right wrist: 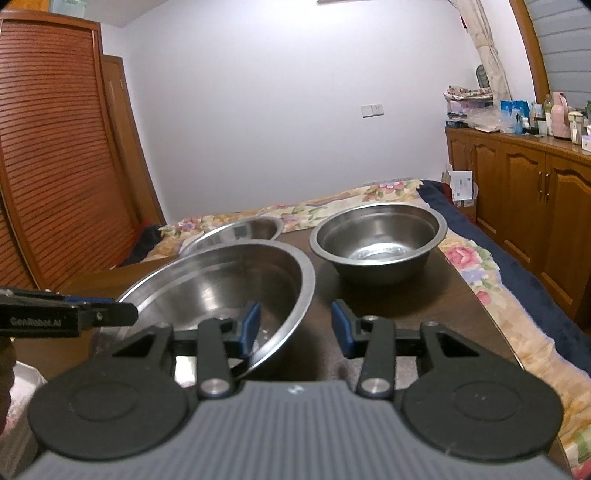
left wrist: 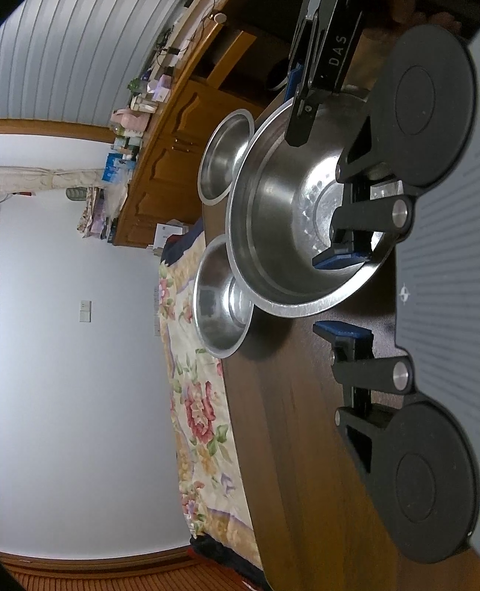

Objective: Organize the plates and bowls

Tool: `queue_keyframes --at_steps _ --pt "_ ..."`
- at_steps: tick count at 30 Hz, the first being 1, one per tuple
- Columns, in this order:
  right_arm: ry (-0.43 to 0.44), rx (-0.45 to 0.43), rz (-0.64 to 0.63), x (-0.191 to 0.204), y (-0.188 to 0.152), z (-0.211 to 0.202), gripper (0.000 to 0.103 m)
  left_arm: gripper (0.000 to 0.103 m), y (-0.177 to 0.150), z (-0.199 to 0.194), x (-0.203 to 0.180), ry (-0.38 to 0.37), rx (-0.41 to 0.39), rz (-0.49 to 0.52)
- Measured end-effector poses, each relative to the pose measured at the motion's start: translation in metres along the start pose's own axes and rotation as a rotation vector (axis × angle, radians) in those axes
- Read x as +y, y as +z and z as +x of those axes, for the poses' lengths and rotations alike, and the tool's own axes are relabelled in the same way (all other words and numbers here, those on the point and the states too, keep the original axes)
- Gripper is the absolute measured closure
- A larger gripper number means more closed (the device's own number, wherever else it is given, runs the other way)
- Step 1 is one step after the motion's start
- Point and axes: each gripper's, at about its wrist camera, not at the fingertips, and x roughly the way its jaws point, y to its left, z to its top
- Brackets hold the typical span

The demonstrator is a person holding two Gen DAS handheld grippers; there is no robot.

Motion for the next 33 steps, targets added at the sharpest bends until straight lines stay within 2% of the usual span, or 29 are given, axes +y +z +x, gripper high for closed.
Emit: queue_keyframes --at_steps 8,15,20,27,33 --pt "0.010 0.006 -0.007 0.002 0.000 0.001 0.062 0.078 0.000 0.002 0.000 -0.010 0.010 0.000" --pt "0.040 0.016 0.003 0.002 0.001 0.002 0.074 0.080 0.001 -0.003 0.002 -0.018 0.014 -0.018" --pt "0.092 0.008 0.088 -0.001 0.001 -0.006 0.074 0.080 0.004 -0.018 0.004 -0.022 -0.007 -0.021" --pt "0.112 -0.045 0.053 0.009 0.009 -0.033 0.074 0.079 0.005 -0.046 0.001 -0.043 -0.046 0.001" --pt "0.133 -0.051 0.063 0.007 0.008 -0.044 0.074 0.079 0.000 -0.066 0.000 -0.061 -0.064 0.001"
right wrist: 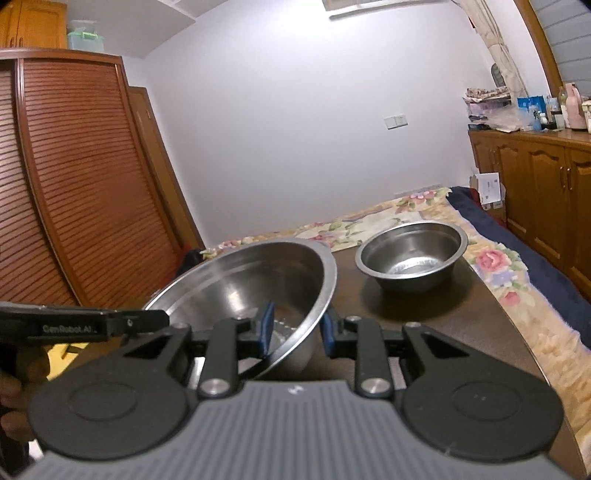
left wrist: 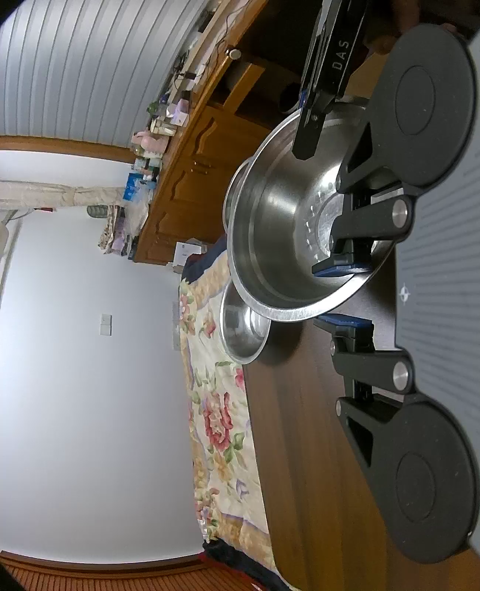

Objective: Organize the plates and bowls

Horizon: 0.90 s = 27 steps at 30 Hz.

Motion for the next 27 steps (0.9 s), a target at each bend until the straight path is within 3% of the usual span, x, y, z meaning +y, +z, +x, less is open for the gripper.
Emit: queue_keyframes --at_steps 8,27 --pt "0.015 0.014 0.001 0.001 -0.006 -0.005 0.074 0.079 -0.014 -0.021 -0.002 -0.010 -0.009 0.005" --pt "0.027 0.065 0.007 0.002 -0.029 -0.020 0.074 0.078 -0.047 -0.034 -0.005 -0.020 0.052 0.003"
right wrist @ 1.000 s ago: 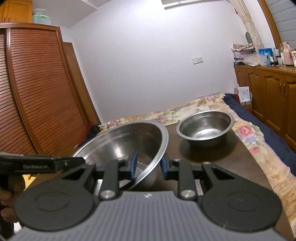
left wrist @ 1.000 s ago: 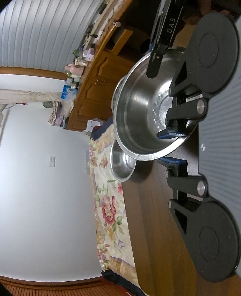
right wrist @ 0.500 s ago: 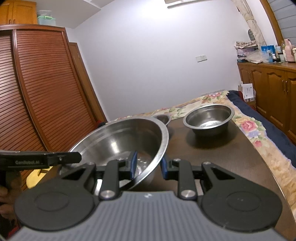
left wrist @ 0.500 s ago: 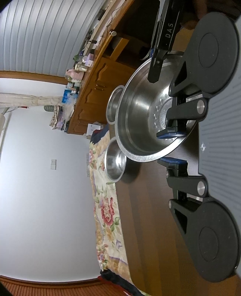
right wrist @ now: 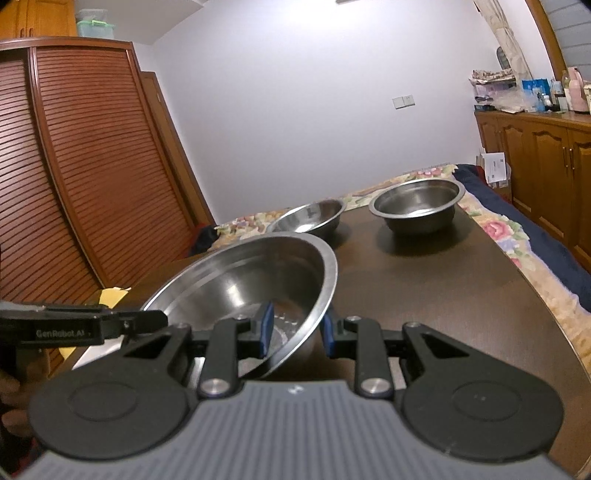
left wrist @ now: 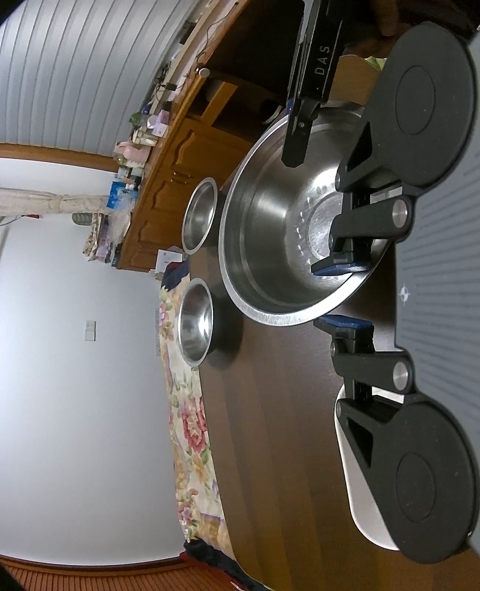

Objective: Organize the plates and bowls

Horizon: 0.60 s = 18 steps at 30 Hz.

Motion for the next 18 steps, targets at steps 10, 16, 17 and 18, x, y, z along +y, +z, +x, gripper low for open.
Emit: queue_keyframes --at_steps 10,16,17,18 --pt "-0.007 0.012 -0.007 0.003 -0.006 -0.004 0.074 0.078 -0.003 0.004 0.000 -0.005 0.025 0.009" --pt "-0.014 0.031 0.003 0.001 -0.009 -0.004 0.074 0.078 0.000 0.009 0.000 -0.005 0.037 0.014" --pt "-0.014 0.034 0.005 0.001 -0.010 -0.004 0.074 0.078 0.000 0.009 0.000 -0.005 0.037 0.013" --pt "-0.014 0.036 0.007 0.000 -0.010 -0.004 0.074 0.078 0.000 0.010 0.000 -0.005 0.037 0.012"
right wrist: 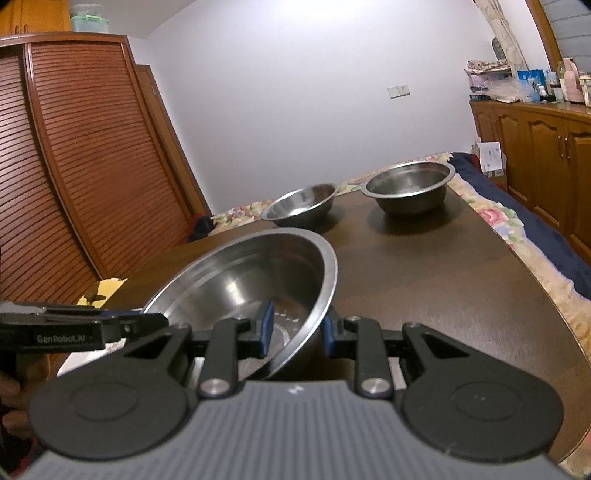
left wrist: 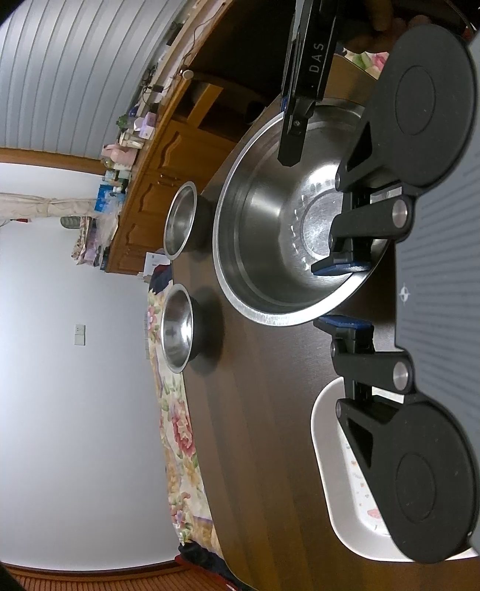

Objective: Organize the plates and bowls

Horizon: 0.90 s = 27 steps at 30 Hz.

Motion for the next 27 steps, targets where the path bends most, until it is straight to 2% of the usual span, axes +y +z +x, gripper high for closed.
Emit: queue_keyframes --at_steps 13,27 --pt "-0.001 0.015 0.004 -0.003 -0.002 0.003 0.074 0.076 -0.003 0.014 0.002 -0.002 0.005 -0.012" --pt "-0.003 0.023 -0.017 -0.001 -0.002 0.005 0.073 0.076 -0.009 0.010 0.002 0.008 -0.010 -0.022"
